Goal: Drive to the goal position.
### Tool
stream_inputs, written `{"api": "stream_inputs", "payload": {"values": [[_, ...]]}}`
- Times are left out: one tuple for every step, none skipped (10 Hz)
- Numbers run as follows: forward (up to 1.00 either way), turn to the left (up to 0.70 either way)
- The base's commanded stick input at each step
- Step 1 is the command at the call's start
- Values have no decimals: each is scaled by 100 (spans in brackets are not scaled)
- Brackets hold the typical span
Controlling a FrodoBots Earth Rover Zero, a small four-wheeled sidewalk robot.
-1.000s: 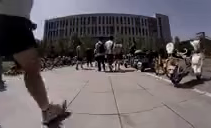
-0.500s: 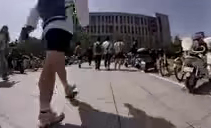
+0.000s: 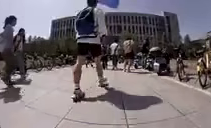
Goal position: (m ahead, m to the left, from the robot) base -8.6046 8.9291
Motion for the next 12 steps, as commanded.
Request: {"api": "stream_inputs", "payload": {"values": [[100,0],[100,0],[100,0],[100,0],[100,0],[100,0],[100,0],[100,0],[100,0],[100,0],[100,0],[100,0]]}}
